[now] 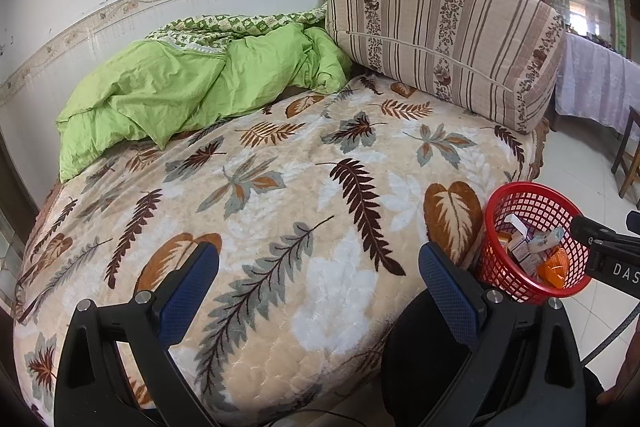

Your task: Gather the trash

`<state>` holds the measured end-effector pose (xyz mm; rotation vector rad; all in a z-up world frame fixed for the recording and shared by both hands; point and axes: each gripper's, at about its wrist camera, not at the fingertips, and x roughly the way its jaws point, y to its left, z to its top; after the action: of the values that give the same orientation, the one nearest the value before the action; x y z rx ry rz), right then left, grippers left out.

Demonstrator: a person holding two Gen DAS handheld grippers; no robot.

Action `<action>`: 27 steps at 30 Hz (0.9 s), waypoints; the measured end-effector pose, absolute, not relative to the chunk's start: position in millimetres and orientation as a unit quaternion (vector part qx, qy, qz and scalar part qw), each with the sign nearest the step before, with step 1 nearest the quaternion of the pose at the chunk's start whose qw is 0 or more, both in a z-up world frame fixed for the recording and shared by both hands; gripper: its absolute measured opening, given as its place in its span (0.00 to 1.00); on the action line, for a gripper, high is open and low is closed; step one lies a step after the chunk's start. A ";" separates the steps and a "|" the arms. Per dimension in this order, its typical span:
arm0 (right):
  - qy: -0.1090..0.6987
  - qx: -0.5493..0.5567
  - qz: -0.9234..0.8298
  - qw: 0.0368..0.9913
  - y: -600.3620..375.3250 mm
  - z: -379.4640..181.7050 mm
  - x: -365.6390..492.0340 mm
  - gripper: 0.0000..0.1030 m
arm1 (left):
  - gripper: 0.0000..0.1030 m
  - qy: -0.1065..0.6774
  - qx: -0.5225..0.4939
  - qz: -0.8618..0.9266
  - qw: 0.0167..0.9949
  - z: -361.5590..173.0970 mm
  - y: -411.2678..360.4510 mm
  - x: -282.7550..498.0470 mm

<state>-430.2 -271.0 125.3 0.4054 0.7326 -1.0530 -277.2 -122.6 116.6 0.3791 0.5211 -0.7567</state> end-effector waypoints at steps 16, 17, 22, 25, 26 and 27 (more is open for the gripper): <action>0.340 0.188 -0.488 0.782 -270.5 125.4 -430.0 0.94 | 0.97 0.250 0.183 -0.365 0.878 115.8 -125.2 -280.6; 0.340 0.188 -0.488 0.782 -270.3 125.4 -430.0 0.94 | 0.97 0.250 0.182 -0.364 0.878 116.2 -124.7 -279.8; 0.340 0.188 -0.488 0.782 -270.5 125.5 -429.9 0.94 | 0.97 0.250 0.181 -0.364 0.878 115.8 -125.0 -280.3; 0.340 0.188 -0.488 0.782 -270.5 125.7 -429.9 0.94 | 0.97 0.250 0.182 -0.364 0.878 116.3 -124.0 -279.1; 0.340 0.188 -0.488 0.782 -270.1 125.4 -429.6 0.94 | 0.97 0.250 0.182 -0.365 0.878 116.2 -124.0 -279.1; 0.340 0.188 -0.488 0.782 -269.5 125.1 -429.4 0.94 | 0.97 0.250 0.182 -0.364 0.878 116.3 -123.9 -279.0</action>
<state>-429.4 -269.5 125.1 0.4068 0.7349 -1.0534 -279.0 -123.9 116.3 0.3789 0.5219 -0.7599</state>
